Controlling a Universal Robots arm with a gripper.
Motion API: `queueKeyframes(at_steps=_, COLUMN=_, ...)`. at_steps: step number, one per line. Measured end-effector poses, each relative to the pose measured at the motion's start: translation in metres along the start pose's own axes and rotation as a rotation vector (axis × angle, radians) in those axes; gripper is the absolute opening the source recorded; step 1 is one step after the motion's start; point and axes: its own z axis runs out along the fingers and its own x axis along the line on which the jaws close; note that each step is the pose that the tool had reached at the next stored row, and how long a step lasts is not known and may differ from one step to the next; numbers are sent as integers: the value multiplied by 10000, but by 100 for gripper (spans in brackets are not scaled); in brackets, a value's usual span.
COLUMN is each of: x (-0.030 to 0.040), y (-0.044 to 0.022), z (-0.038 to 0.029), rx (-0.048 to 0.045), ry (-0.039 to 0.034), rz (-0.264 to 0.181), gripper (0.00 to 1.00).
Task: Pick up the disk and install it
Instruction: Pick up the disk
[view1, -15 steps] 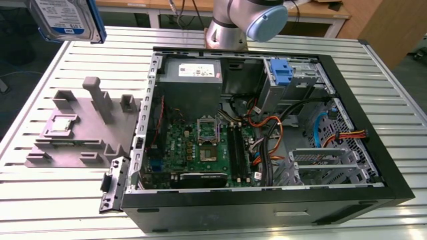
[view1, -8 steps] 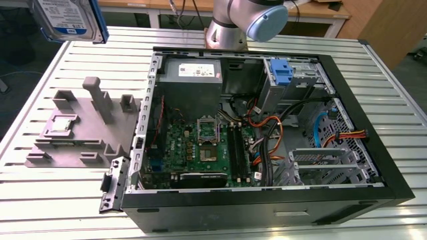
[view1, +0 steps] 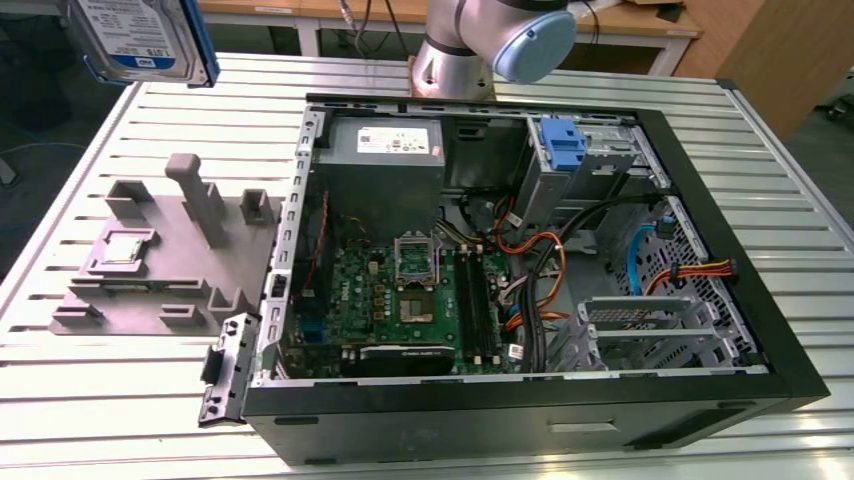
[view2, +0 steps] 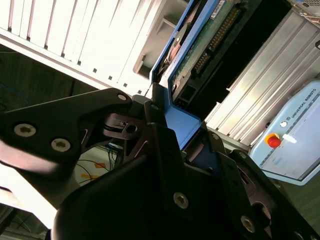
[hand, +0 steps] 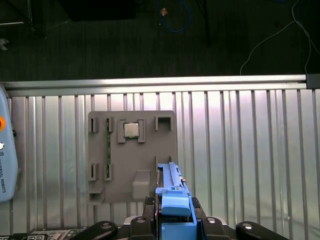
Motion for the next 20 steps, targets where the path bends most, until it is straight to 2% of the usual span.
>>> queueKeyframes(at_steps=12, x=0, y=-8, z=0, rx=0, ry=0, rz=-1, gripper=37)
queueKeyframes(at_steps=20, x=6, y=-57, z=-1, rx=0, ry=0, rz=-1, gripper=37)
